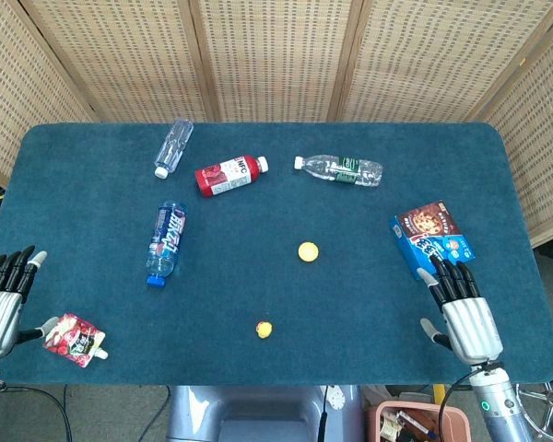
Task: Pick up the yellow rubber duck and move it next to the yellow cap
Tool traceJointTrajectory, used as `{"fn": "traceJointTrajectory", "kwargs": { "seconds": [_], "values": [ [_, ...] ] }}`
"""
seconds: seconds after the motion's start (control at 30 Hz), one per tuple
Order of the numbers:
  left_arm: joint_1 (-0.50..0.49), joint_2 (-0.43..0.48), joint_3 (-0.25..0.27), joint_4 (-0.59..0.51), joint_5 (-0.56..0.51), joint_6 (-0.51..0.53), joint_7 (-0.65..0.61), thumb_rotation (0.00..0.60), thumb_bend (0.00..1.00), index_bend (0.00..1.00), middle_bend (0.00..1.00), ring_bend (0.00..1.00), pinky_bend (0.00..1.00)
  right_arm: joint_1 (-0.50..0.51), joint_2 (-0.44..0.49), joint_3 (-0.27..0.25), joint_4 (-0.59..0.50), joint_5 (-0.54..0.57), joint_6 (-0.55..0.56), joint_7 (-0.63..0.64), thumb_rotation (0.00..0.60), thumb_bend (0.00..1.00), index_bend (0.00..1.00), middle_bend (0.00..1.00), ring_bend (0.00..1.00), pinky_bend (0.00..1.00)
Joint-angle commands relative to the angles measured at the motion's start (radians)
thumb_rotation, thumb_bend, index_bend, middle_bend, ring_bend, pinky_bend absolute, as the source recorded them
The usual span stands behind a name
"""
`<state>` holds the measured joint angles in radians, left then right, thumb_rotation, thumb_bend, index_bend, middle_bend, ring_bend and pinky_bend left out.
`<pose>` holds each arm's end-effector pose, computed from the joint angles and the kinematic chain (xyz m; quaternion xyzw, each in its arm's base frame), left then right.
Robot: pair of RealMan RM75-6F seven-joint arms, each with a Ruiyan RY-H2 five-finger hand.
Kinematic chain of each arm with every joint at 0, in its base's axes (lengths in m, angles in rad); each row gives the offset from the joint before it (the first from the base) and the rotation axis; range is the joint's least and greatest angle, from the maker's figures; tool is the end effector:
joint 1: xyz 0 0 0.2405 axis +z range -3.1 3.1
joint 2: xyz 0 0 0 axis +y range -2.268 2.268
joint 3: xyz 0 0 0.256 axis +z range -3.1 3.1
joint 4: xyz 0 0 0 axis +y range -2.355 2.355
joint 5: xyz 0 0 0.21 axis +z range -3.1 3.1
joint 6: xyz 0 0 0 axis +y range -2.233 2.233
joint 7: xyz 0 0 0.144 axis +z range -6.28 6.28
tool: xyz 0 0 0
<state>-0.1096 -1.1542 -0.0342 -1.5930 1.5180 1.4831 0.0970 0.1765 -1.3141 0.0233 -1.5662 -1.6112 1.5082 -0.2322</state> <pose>-0.3062 0.1854 0.1461 -0.6225 -0.3566 -0.3708 0.5897 -0.2670 -0.1986 0.0957 0.6564 -0.3054 0.4124 0.5530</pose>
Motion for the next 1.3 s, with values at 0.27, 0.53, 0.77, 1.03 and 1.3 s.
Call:
{"fn": "traceJointTrajectory", "kwargs": {
  "seconds": [0.27, 0.53, 0.77, 1.03, 1.3],
  "values": [
    [0.003, 0.001, 0.002, -0.003, 0.006, 0.007, 0.001, 0.600, 0.04, 0.00, 0.00, 0.00, 0.00, -0.004, 0.000, 0.004, 0.001, -0.002, 0.000, 0.005, 0.600, 0.22, 0.07, 0.00, 0.00, 0.00],
    [0.004, 0.004, 0.001, -0.002, 0.008, 0.012, -0.006, 0.600, 0.04, 0.00, 0.00, 0.00, 0.00, -0.004, 0.001, 0.006, -0.003, -0.001, -0.007, 0.002, 0.600, 0.22, 0.07, 0.00, 0.00, 0.00],
    [0.005, 0.004, 0.001, -0.001, 0.009, 0.013, -0.008, 0.600, 0.04, 0.00, 0.00, 0.00, 0.00, 0.000, -0.002, 0.008, -0.004, -0.006, -0.014, 0.000, 0.600, 0.22, 0.07, 0.00, 0.00, 0.00],
    [0.005, 0.001, 0.002, -0.002, 0.010, 0.014, 0.000, 0.600, 0.04, 0.00, 0.00, 0.00, 0.00, 0.052, -0.023, 0.030, -0.010, -0.020, -0.069, 0.025, 0.600, 0.22, 0.07, 0.00, 0.00, 0.00],
    [0.004, 0.001, -0.001, 0.002, 0.002, 0.008, -0.004, 0.600, 0.04, 0.00, 0.00, 0.00, 0.00, 0.178, -0.122, 0.085, -0.026, -0.007, -0.208, 0.041, 0.600, 0.22, 0.08, 0.00, 0.00, 0.00]
  ]
}}
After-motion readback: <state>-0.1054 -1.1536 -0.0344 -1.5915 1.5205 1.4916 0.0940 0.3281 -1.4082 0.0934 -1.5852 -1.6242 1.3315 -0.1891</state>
